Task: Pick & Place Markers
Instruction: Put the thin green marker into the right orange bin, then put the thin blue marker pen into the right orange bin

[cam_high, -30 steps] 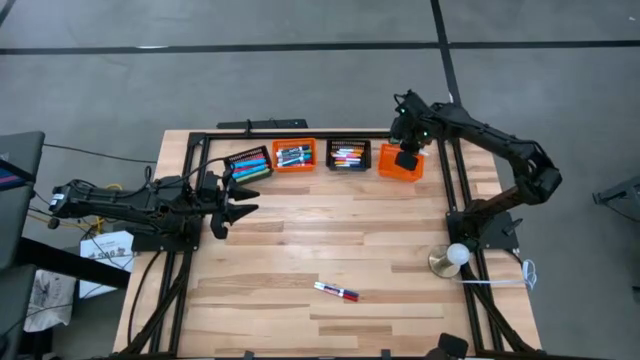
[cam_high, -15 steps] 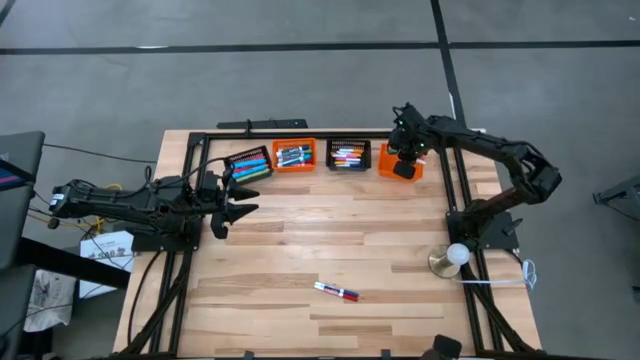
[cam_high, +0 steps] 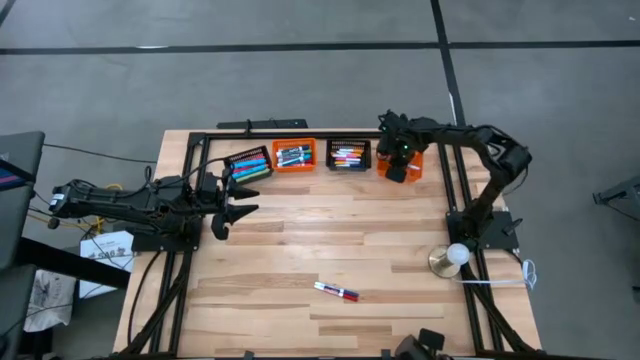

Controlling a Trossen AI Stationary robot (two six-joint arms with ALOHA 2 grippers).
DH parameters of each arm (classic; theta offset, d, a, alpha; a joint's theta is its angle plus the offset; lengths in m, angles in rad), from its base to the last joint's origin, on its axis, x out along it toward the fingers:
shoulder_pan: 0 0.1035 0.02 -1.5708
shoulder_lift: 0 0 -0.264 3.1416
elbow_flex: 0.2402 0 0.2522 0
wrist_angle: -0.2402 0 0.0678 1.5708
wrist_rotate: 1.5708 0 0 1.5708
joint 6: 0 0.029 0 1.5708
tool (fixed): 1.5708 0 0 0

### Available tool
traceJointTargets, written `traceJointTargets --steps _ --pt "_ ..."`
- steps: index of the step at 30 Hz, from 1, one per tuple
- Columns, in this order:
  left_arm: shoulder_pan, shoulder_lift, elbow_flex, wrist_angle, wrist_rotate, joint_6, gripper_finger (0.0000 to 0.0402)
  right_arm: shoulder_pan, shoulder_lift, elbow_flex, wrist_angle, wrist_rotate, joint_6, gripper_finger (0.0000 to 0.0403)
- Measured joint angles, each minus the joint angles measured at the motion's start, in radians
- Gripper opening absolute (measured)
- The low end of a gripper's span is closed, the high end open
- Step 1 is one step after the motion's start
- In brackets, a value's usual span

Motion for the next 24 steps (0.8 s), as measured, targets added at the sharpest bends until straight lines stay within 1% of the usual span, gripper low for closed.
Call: traceJointTargets --steps 5,14,19,24 --pt "0.0 0.0 0.0 0.0 0.0 0.014 0.019 0.005 0.036 0.017 -0.005 0.0 0.0 0.0047" --pt "0.0 0.0 0.0 -0.001 0.0 0.013 0.019 0.005 0.02 0.017 -0.005 -0.003 0.0 0.0052" --pt "0.0 0.0 0.0 -0.001 0.0 0.013 0.019 0.005 0.002 0.017 -0.005 -0.011 0.0 0.0074" --pt "0.0 0.0 0.0 -0.001 0.0 0.013 0.019 0.006 0.001 0.017 -0.01 -0.01 -0.006 0.0112"
